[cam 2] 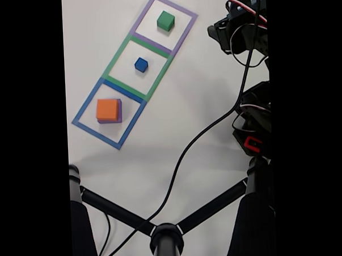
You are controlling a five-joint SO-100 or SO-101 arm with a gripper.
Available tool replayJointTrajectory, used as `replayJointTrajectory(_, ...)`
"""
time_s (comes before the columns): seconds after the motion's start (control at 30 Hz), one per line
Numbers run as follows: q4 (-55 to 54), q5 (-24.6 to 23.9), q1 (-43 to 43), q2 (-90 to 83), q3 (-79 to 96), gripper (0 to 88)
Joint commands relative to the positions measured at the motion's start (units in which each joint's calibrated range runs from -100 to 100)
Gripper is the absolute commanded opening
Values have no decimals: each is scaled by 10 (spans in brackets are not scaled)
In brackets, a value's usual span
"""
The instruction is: Tower of hanoi
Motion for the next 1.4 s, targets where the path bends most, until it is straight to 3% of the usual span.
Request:
replayJointTrajectory(0.0, -74, 18, 15, -19, 52, 203)
replayJointTrajectory(0.13, -177, 18, 28, -22, 135, 241)
replayJointTrajectory(0.33, -465, 18, 45, 50, 274, 312)
replayJointTrajectory(1.07, -988, 18, -22, 490, 291, 353)
replayJointTrajectory(1.37, -1118, 18, -26, 663, 236, 349)
